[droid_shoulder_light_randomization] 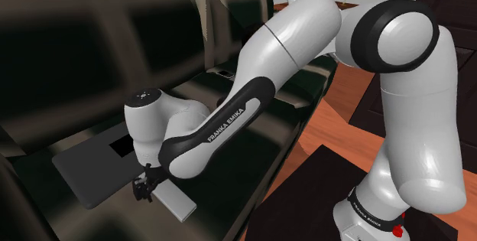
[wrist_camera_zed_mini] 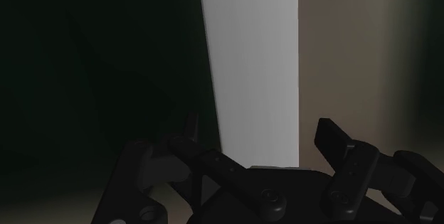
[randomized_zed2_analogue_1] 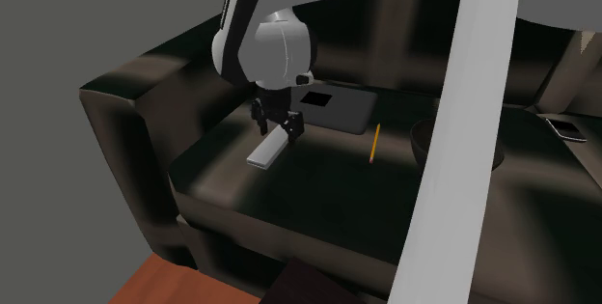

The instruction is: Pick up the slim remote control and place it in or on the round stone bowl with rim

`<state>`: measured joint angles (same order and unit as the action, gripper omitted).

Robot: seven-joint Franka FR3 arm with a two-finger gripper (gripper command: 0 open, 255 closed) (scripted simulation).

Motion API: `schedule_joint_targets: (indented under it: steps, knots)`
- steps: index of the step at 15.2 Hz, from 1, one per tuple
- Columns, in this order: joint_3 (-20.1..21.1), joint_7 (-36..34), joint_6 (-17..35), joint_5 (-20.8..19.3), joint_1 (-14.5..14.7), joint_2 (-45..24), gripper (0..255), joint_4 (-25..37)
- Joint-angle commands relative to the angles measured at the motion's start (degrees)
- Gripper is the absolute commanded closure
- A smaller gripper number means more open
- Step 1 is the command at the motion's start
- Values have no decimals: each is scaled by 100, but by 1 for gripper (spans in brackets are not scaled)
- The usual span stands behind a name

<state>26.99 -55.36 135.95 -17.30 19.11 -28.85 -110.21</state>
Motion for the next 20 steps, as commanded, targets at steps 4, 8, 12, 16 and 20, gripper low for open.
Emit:
schedule_joint_targets:
  steps: [4, 8, 12, 16, 20]
  knots:
    - [-7, -8, 24, -11, 4, -12, 0, -10]
    - [-7, -8, 23, -10, 4, -12, 255, -10]
    - [-8, -8, 23, -12, 5, -15, 255, -6]
    - [-6, -8, 24, -11, 4, -12, 255, -10]
    - [86, 75, -195, 123, -64, 198, 255, 16]
